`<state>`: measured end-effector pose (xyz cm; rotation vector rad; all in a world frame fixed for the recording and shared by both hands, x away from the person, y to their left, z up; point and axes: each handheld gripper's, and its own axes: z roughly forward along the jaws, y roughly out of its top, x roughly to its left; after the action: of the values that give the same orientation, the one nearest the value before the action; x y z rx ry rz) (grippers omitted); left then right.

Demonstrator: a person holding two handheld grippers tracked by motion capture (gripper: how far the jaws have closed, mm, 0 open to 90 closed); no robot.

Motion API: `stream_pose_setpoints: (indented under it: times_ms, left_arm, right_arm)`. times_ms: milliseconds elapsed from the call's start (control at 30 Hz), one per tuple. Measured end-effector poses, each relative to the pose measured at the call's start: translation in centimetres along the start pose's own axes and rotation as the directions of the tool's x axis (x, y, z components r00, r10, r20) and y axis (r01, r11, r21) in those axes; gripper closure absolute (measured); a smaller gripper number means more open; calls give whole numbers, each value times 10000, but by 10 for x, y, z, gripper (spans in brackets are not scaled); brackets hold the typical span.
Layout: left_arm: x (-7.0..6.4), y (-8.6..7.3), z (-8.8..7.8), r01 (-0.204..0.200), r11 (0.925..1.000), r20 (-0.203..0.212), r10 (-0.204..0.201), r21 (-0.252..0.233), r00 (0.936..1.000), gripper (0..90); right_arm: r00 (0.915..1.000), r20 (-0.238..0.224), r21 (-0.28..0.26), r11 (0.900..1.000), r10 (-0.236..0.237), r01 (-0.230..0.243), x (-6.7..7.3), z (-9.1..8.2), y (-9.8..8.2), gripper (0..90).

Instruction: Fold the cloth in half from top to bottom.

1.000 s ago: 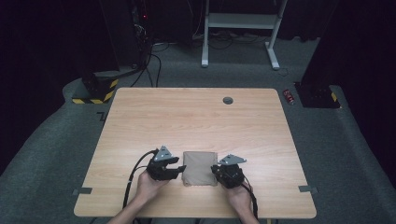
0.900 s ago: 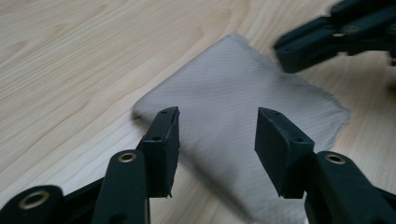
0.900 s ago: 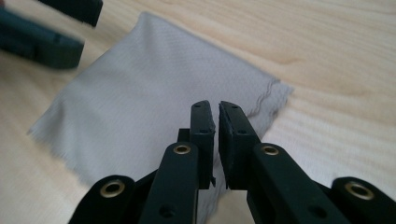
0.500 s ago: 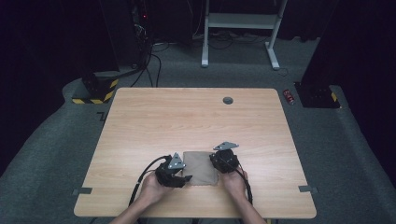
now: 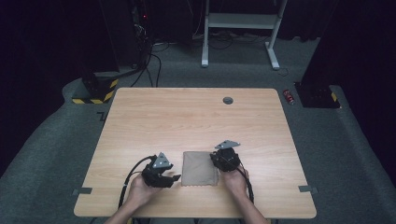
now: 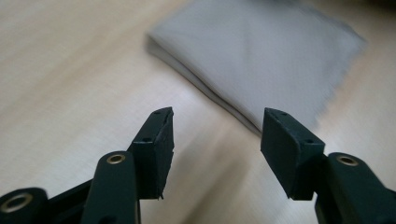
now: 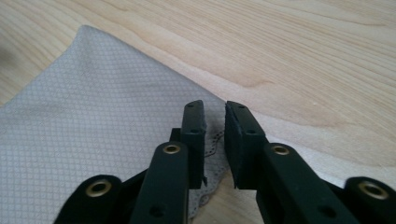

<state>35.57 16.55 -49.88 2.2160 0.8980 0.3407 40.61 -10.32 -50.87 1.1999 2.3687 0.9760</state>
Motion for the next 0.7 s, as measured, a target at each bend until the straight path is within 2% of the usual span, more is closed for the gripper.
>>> stream_pose_setpoints:
  times_ms: [100, 200, 233, 300, 333, 400, 467, 500, 600, 700]
  left_arm:
    - [7, 18, 11, 453, 9989, -381, -459, -143, 9982, 450]
    - [13, 35, 27, 874, 9961, -545, -878, -98, 9947, 449]
    - [13, 37, 31, 933, 9956, -563, -934, -49, 9940, 449]
    - [16, 43, 41, 764, 9969, -884, -743, 203, 9933, 450]
    - [17, 44, 45, 833, 9962, -982, -803, 264, 9919, 454]
    - [21, 43, 51, 891, 9952, -1114, -840, 411, 9902, 468]
    - [24, 41, 56, 894, 9942, -1116, -823, 596, 9903, 484]
    - [25, 41, 56, 965, 9939, -949, -912, 527, 9913, 493]
    - [25, 41, 56, 745, 9964, -737, -713, 415, 9947, 588]
    - [29, 40, 57, 1038, 9942, -269, -1031, 265, 9943, 702]
  right_arm:
    - [9999, 124, -101, 9999, 56, -55, -4, -1, 4, 747]
    - [9996, 224, -117, 9998, 167, -164, -7, 0, 8, 710]
    - [9995, 255, -145, 9998, 165, -162, -9, 1, 10, 707]
    - [9996, 225, -135, 9997, 197, -194, -11, 1, 13, 702]
    - [9995, 182, -116, 9997, 239, -237, -12, 2, 13, 700]
    - [9997, 79, 127, 9996, 234, -235, -13, 4, 14, 700]
    - [9997, 64, 317, 9993, 215, -217, -13, 7, 13, 708]
    - [9999, 20, 358, 9992, 150, -151, -14, 9, 13, 719]
    - [9999, -82, 605, 9981, 138, -132, -14, 13, 13, 783]
    - [9999, -123, 658, 9978, -66, 74, -15, 15, 16, 881]
